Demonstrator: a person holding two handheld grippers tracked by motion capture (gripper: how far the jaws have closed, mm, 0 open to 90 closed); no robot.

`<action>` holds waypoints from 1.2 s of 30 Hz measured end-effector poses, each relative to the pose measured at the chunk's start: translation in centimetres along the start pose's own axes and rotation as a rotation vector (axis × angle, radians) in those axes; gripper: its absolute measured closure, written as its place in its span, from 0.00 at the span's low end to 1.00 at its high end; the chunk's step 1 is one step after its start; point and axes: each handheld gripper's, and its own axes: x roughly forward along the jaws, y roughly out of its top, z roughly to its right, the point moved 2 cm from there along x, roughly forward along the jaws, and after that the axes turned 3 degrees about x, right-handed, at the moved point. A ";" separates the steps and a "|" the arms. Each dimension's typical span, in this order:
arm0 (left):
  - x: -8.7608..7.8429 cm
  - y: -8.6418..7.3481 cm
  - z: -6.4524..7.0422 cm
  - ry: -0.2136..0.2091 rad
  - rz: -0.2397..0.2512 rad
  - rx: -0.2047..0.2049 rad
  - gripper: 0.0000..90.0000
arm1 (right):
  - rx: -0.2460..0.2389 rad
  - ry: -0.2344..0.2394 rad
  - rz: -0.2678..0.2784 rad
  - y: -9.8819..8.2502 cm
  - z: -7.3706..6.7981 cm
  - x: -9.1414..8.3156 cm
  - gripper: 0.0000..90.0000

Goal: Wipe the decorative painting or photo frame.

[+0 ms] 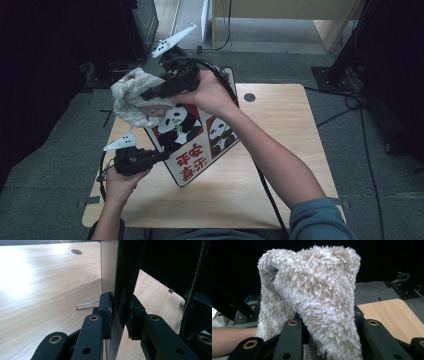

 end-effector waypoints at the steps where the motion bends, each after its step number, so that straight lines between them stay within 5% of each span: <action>1: 0.0 0.0 0.0 0.000 0.000 -0.002 0.86 | 0.002 -0.002 -0.006 0.1 -0.1 0.6 0.74; 5: -0.1 0.0 0.0 0.007 -0.001 0.007 0.86 | 0.004 -0.008 -0.041 -0.4 0.0 2.5 0.74; 11: -0.1 0.0 0.0 0.017 -0.004 0.008 0.87 | 0.019 -0.005 -0.042 -1.4 0.6 3.0 0.74; 36: -0.1 0.0 0.1 0.020 -0.005 -0.001 0.87 | 0.062 -0.034 -0.013 -2.7 2.5 0.9 0.74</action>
